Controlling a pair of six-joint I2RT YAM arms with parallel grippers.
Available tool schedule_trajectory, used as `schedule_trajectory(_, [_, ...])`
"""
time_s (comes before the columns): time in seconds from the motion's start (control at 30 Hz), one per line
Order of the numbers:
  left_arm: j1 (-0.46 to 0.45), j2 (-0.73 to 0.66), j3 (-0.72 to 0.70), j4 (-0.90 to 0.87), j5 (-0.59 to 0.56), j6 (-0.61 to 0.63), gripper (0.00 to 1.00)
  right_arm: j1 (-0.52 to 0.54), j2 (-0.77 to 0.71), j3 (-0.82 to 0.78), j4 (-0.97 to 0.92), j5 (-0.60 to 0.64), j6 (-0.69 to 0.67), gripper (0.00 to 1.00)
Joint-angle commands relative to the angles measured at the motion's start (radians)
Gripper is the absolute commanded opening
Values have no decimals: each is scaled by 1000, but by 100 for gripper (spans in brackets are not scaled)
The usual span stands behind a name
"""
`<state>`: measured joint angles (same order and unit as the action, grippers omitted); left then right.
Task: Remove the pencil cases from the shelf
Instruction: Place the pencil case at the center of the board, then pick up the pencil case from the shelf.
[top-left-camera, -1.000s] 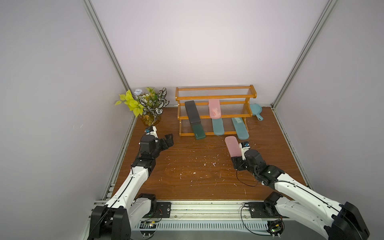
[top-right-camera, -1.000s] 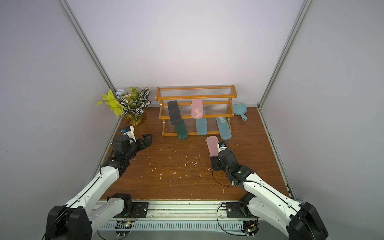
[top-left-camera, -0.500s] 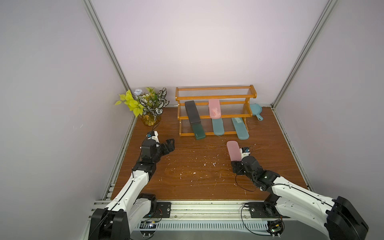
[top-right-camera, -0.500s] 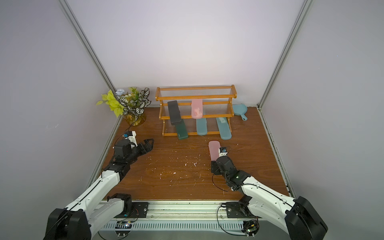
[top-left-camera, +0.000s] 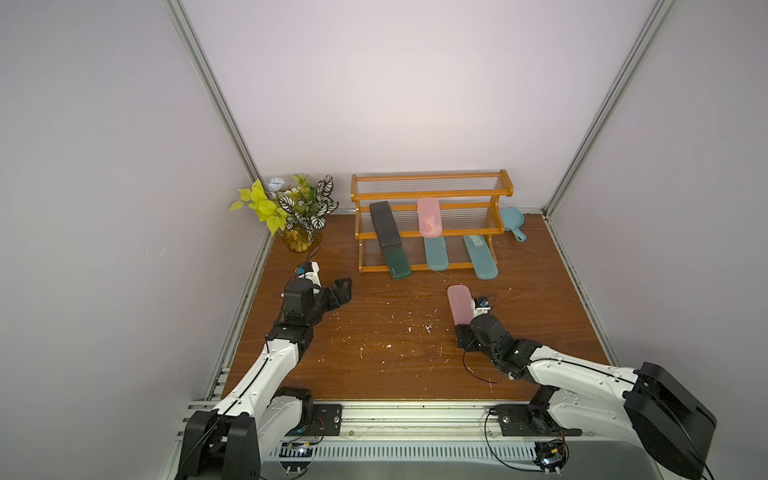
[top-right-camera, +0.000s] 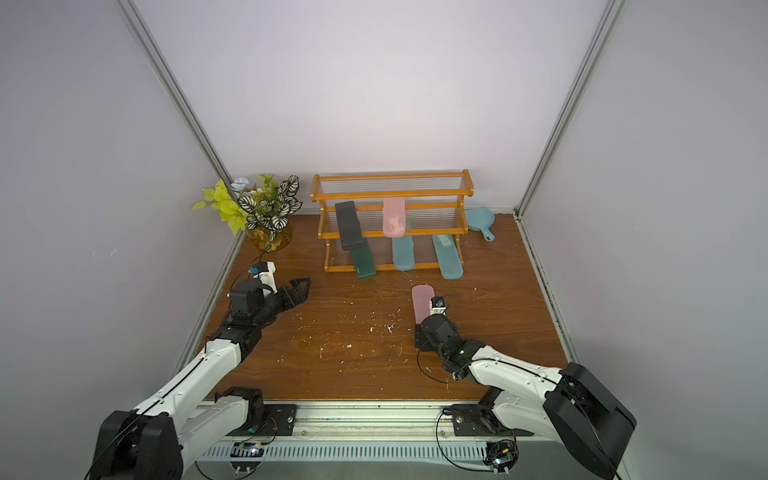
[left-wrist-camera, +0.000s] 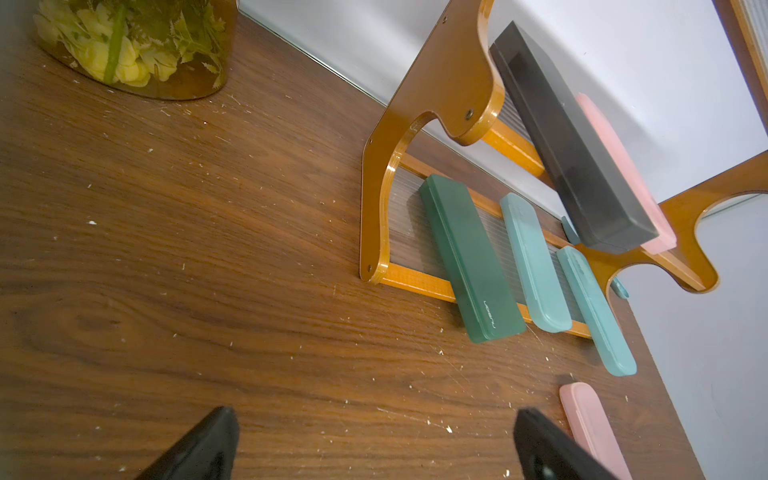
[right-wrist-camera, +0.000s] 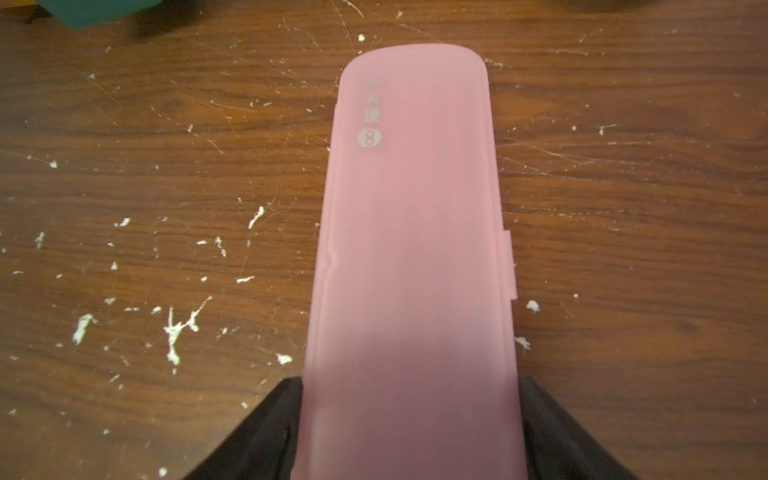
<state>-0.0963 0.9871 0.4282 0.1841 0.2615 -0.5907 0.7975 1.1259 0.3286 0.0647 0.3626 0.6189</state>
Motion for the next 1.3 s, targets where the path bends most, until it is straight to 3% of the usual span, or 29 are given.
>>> schedule_trajectory(0.0, [-7, -19, -9, 14, 3, 11, 98, 7, 6, 15, 20, 8, 33, 84])
schedule_trajectory(0.13, [-8, -21, -2, 5, 0, 20, 98, 7, 12, 26, 11, -8, 30, 99])
schedule_trajectory(0.37, [-7, -40, 6, -12, 5, 32, 98, -6, 8, 142, -107, -31, -45, 99])
schedule_trajectory(0.6, [-7, -45, 58, -80, 17, 84, 98, -90, 37, 307, -196, -147, -121, 99])
schedule_trajectory(0.97, [-7, -15, 161, -188, 59, 147, 98, -245, 194, 645, -255, -369, -208, 99])
schedule_trajectory(1.27, [-8, -13, 159, -175, 85, 164, 97, -321, 348, 867, -274, -497, -209, 99])
